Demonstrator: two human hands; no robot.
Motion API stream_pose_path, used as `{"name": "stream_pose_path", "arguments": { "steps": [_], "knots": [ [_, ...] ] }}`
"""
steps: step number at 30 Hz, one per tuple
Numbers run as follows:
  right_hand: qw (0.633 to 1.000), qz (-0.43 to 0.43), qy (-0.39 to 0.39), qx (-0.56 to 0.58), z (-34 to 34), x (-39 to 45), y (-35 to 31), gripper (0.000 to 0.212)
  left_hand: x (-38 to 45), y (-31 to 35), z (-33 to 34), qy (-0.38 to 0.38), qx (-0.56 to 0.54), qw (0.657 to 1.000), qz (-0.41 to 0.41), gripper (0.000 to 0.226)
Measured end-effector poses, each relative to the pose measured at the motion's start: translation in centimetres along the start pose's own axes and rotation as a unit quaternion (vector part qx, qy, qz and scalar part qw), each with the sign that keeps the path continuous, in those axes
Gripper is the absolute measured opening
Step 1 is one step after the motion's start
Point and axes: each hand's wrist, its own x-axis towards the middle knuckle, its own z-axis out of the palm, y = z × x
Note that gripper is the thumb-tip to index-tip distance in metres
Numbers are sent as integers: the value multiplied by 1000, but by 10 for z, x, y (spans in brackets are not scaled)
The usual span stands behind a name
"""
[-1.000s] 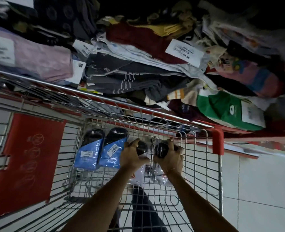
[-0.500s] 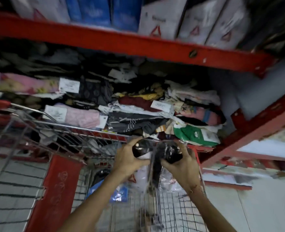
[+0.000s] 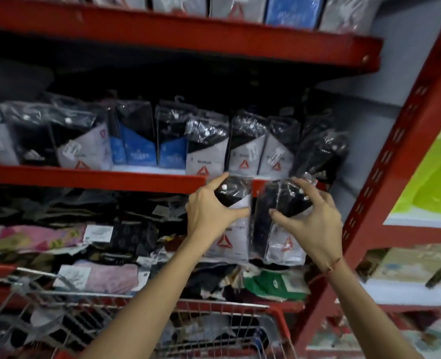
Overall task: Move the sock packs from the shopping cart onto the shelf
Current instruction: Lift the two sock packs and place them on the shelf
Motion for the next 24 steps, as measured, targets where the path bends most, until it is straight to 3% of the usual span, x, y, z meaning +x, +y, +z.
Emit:
{"name": "stream_pose_path", "arguments": {
  "steps": [6, 13, 20, 24],
  "knots": [
    [994, -38, 100, 20, -24, 67, -18, 72, 60, 73, 15, 70, -12, 995, 77, 93],
    [978, -60, 183, 75, 7, 134, -20, 74, 117, 101, 38, 138, 19, 987, 81, 96],
    [980, -76, 162, 86, 53, 149, 11, 75, 129, 68, 73, 154, 22, 983, 100, 89],
    [990, -77, 104, 49, 64, 147, 22, 78, 125, 47, 83, 140, 60, 984, 88, 91]
  ]
}}
